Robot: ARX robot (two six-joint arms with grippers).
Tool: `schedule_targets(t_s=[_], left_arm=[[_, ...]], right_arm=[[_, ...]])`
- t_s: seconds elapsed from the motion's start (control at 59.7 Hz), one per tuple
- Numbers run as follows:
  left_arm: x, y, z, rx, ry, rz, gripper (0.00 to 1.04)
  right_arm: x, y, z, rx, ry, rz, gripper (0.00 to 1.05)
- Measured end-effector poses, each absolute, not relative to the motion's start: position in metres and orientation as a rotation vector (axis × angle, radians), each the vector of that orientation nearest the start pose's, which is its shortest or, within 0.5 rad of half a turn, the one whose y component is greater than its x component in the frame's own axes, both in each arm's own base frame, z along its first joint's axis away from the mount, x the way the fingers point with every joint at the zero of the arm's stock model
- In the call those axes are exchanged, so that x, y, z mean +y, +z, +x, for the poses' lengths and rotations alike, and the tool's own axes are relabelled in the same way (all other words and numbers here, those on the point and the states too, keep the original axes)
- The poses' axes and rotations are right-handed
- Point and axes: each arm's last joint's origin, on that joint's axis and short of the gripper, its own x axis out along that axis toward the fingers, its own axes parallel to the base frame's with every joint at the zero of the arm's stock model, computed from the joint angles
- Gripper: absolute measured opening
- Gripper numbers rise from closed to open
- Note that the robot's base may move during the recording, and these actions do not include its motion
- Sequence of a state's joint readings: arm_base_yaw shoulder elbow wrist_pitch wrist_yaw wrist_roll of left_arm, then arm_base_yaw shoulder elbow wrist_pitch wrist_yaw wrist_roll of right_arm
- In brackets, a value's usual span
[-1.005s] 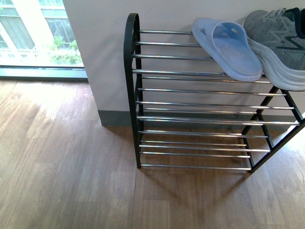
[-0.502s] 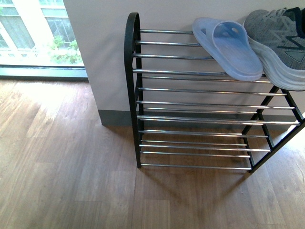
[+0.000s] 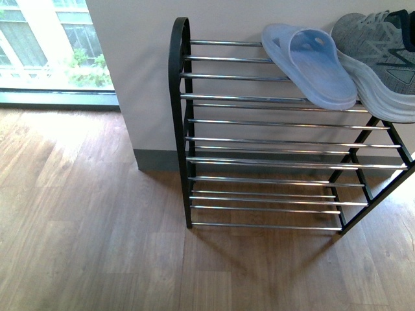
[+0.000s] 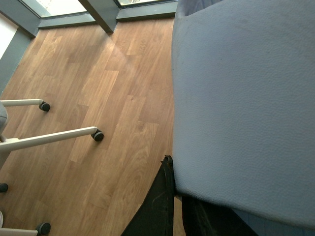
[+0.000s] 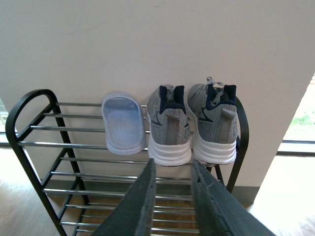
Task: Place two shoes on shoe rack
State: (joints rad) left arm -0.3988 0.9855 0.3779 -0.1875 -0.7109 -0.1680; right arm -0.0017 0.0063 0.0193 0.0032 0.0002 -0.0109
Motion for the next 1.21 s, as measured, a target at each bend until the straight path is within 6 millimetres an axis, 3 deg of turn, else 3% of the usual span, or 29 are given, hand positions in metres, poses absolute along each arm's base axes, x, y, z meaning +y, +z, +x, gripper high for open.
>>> schedule_targets(t_s=[0.218,0.335,0.435,0.519,0.603,0.67,0.787,0.921,1.072,1.206], left_arm=[[-0.049,0.169,0.166,0.647,0.356,0.261,0.02],[-0.049,0.169,0.166,0.647,0.355,0.261,0.02],[-0.055,0.172,0.168,0.514,0.383,0.173,0.02],[-0.072,0.188,0.176,0.453,0.302,0.067,0.02],[-0.096,0.212,0.204,0.448,0.217,0.015,0.02],[-0.119,0.230,0.240,0.462,0.150,0.006,0.02],[-0.142,0.237,0.282,0.485,0.130,0.050,0.02],[-0.163,0.227,0.329,0.542,0.128,0.116,0.02],[-0.189,0.195,0.382,0.642,0.131,0.176,0.02],[-0.203,0.175,0.410,0.684,0.127,0.207,0.02]], right_arm=[[0.000,0.170,0.097,-0.017,0.002,-0.011,0.70],[0.000,0.170,0.097,-0.017,0.002,-0.011,0.96],[0.000,0.170,0.097,-0.018,-0.005,-0.010,0.95],[0.000,0.170,0.097,-0.016,-0.008,-0.010,0.96],[0.000,0.170,0.097,-0.016,-0.005,-0.010,0.96],[0.000,0.170,0.097,-0.016,-0.004,-0.010,0.96],[0.000,0.170,0.097,-0.016,-0.004,-0.009,0.96],[0.000,0.170,0.097,-0.016,-0.004,-0.009,0.96],[0.000,0.170,0.097,-0.016,-0.004,-0.010,0.96],[0.000,0.170,0.097,-0.016,-0.004,-0.010,0.96]])
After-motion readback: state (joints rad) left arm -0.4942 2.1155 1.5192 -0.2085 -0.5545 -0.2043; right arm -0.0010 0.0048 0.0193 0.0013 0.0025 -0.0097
